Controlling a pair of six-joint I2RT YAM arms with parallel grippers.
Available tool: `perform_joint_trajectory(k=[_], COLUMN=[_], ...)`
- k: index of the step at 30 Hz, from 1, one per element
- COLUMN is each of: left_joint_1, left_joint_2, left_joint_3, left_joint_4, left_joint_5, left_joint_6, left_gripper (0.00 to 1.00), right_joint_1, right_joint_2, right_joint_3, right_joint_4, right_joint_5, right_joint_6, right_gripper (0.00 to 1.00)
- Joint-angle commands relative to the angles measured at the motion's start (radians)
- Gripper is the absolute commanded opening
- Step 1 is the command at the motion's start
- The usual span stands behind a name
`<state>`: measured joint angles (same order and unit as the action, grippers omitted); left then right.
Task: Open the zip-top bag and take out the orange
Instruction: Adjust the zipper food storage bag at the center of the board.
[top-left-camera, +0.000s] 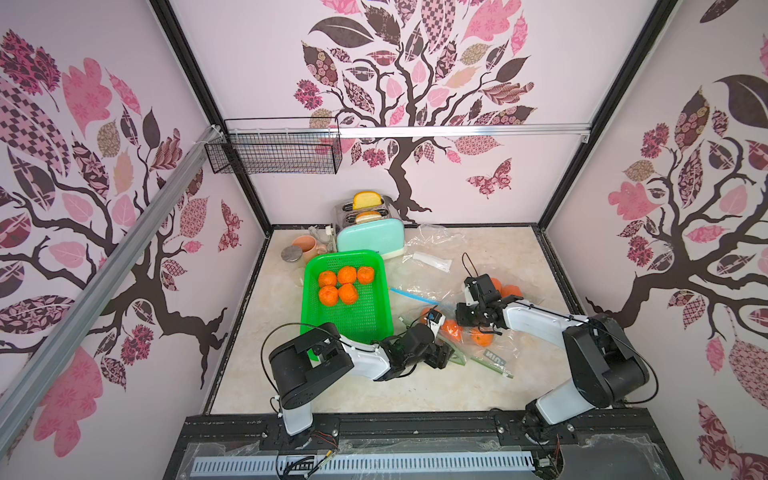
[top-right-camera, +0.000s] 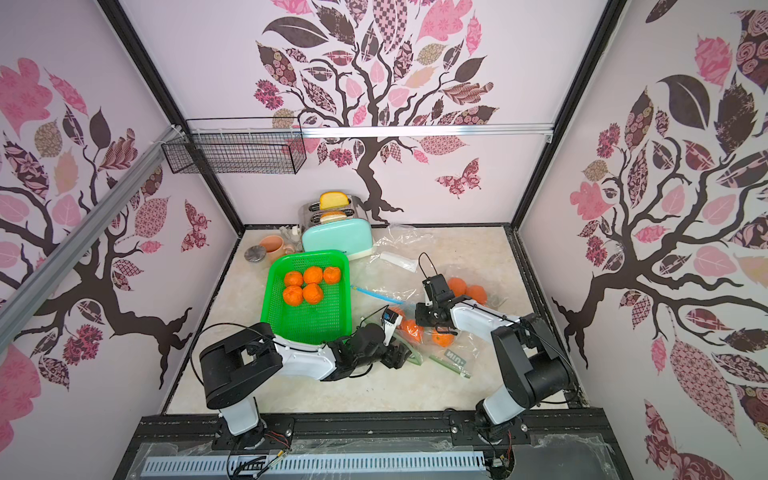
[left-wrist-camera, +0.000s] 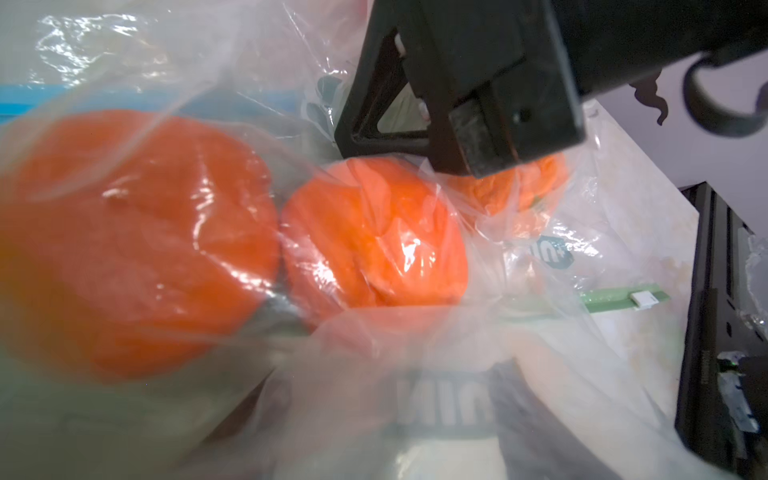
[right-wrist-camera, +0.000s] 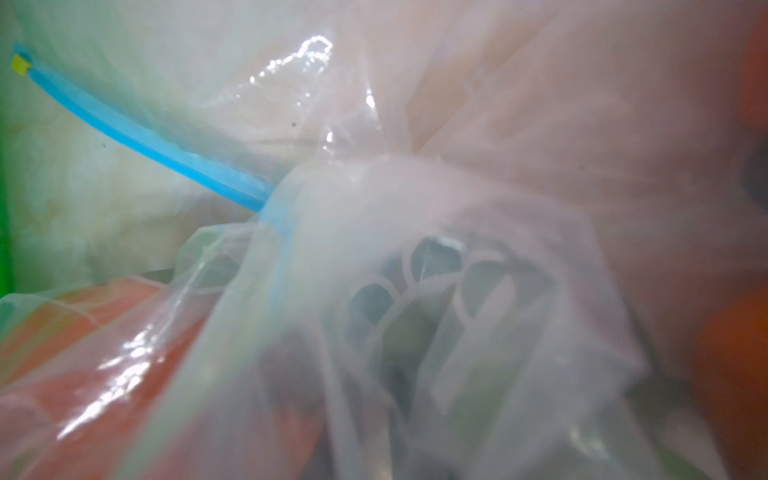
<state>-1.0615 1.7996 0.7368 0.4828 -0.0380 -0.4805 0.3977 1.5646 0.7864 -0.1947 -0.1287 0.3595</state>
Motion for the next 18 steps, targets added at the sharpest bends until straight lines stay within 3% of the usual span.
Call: perform_joint_trajectory(k=[1,8,18], left_joint_1=[0.023,0.026,0.021], left_joint_2=[-0.032,-0.084,-0.134], left_joint_3=[-0.008,-0.035,-0.024], left_joint_4=[0.017,0.058,0.003], left_joint_5=[0.020,0.052,0.088], left_joint_6=[0.032,0.101,0.144], left_gripper=[0.79,0.80,0.79], right_joint_1=[0.005,0.017,0.026], right_joint_2=[0.026,0.051,0.037], right_joint_3=[-0.040,-0.045,-0.079], right_joint_4=[-0.034,-0.028,-0.015], right_joint_5=[-0.121,-0.215,-0.126], right_joint_6=[-0.046,-0.075,-0.050], right_gripper=[0.18,0.24,0.25])
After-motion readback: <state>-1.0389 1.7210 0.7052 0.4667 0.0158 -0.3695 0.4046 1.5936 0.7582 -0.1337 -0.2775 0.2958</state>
